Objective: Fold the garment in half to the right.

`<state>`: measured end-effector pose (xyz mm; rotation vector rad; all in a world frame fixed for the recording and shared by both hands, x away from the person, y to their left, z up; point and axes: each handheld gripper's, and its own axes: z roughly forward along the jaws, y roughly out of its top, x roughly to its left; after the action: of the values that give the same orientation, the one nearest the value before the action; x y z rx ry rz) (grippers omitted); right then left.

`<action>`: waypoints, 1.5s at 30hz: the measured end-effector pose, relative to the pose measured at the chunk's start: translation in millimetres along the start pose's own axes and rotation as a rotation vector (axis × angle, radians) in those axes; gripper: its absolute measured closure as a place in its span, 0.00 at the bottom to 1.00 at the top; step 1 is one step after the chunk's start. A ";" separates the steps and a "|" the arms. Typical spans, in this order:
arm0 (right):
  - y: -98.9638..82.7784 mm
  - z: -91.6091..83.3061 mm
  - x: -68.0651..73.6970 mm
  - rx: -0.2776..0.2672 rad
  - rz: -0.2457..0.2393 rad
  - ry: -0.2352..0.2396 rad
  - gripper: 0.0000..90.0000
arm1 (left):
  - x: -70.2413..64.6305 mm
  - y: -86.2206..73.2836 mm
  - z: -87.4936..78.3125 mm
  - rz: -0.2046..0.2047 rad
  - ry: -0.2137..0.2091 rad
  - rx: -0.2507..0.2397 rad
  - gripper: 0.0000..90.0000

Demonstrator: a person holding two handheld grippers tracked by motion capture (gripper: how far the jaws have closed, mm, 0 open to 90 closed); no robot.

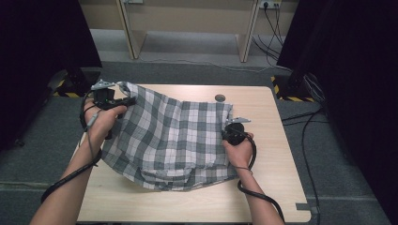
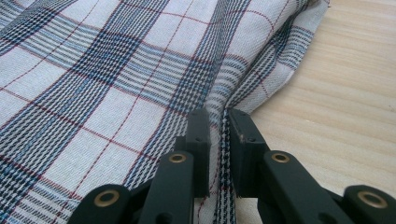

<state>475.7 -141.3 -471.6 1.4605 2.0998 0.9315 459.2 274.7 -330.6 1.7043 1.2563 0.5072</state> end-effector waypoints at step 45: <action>14.2 19.4 30.1 -0.011 -0.008 0.026 0.89 | 5.7 21.0 -8.3 0.020 0.054 -0.005 0.95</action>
<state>486.9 -104.5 -473.5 1.4408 2.1138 0.9629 466.0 282.4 -309.7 1.7106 1.2763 0.5717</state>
